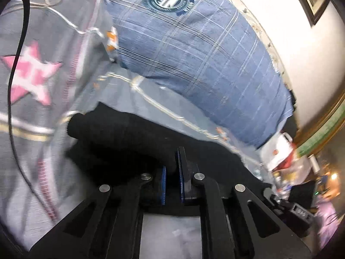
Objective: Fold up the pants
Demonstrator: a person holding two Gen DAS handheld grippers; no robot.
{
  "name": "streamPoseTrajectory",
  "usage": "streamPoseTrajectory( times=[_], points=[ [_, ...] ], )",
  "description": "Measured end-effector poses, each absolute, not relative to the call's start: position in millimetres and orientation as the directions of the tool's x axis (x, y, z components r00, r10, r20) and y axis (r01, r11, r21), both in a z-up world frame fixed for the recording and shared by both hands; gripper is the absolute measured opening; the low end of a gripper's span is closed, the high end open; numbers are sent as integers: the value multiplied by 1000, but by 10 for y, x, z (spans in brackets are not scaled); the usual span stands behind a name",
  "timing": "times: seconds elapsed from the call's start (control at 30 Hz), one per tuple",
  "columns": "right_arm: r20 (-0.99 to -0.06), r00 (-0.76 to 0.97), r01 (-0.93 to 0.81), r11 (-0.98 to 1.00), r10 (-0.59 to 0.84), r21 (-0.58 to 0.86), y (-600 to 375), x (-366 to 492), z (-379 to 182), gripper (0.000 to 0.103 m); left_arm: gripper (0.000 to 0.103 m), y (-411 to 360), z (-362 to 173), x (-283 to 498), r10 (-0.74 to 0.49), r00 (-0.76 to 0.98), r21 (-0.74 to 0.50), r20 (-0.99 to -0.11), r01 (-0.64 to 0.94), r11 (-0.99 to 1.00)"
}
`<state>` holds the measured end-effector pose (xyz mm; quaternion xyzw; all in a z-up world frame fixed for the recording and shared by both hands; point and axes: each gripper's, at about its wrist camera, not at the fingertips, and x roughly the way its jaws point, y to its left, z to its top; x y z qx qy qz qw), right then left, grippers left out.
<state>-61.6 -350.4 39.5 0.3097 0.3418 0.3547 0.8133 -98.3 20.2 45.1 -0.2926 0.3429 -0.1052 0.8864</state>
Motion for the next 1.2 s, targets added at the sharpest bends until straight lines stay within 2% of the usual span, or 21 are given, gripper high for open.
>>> streamPoseTrajectory(
  times=[0.17, 0.23, 0.27, 0.33, 0.37, 0.4, 0.43, 0.53, 0.6, 0.67, 0.7, 0.73, 0.83, 0.9, 0.93, 0.97, 1.1, 1.2],
  points=[
    [-528, 489, -236, 688, 694, 686, -3351, -451, -64, 4, 8, 151, -111, -897, -356, 630, -529, -690, -105, 842],
    [-576, 476, -180, 714, 665, 676, -3359, -375, -215, 4, 8, 137, -138, -914, -351, 628, -522, -694, -103, 847],
    [-579, 470, -182, 715, 666, 675, -3361, -381, -218, 4, 9, 148, -118, -931, -353, 633, -523, -689, -96, 847],
    [-599, 464, -207, 738, 652, 643, -3356, -451, -123, 11, 18, 207, -47, -967, -354, 637, -527, -685, -98, 844],
    [-608, 459, -215, 745, 648, 631, -3353, -469, -72, 20, 22, 257, -3, -1003, -341, 643, -526, -686, -113, 843],
    [-613, 446, -229, 745, 652, 626, -3363, -502, -6, 27, 30, 303, 38, -1043, -323, 645, -514, -692, -128, 848],
    [-608, 425, -252, 733, 671, 632, -3362, -545, 59, 30, 35, 339, 72, -1087, -309, 649, -503, -695, -132, 854],
    [-557, 377, -373, 672, 740, 640, -3363, -722, 317, 33, 37, 466, 218, -1216, -236, 679, -450, -695, -154, 880],
    [-547, 387, -453, 670, 742, 589, -3320, -775, 514, 37, 39, 504, 335, -1241, -207, 698, -424, -685, -151, 893],
    [-539, 484, -479, 724, 690, 496, -3303, -707, 713, 38, 45, 510, 415, -1216, -204, 717, -422, -667, -137, 896],
    [-545, 539, -453, 766, 642, 455, -3302, -609, 759, 40, 51, 485, 442, -1181, -207, 726, -423, -656, -126, 897],
    [-557, 581, -419, 805, 593, 420, -3312, -515, 757, 41, 52, 457, 449, -1134, -210, 727, -422, -654, -121, 898],
    [-631, 611, -331, 878, 478, 345, -3204, -39, 590, 41, 52, 327, 403, -946, -219, 715, -402, -664, -94, 911],
    [-683, 560, -319, 883, 469, 344, -3110, 241, 382, 38, 52, 235, 331, -810, -224, 697, -386, -681, -82, 919],
    [-700, 526, -331, 875, 482, 354, -3027, 365, 273, 31, 52, 193, 287, -742, -232, 690, -384, -686, -72, 921],
    [-721, 510, -342, 880, 468, 329, -2960, 461, 182, 12, 52, 163, 256, -697, -228, 683, -375, -694, -72, 924],
    [-682, 581, -342, 894, 444, 291, -3014, 542, 236, 9, 52, 137, -13, -491, -204, 630, -336, -749, -96, 937],
    [-716, 571, -319, 912, 403, 259, -2943, 592, 67, 9, 52, 64, -51, -515, -168, 657, -278, -735, -67, 958]
  ],
)
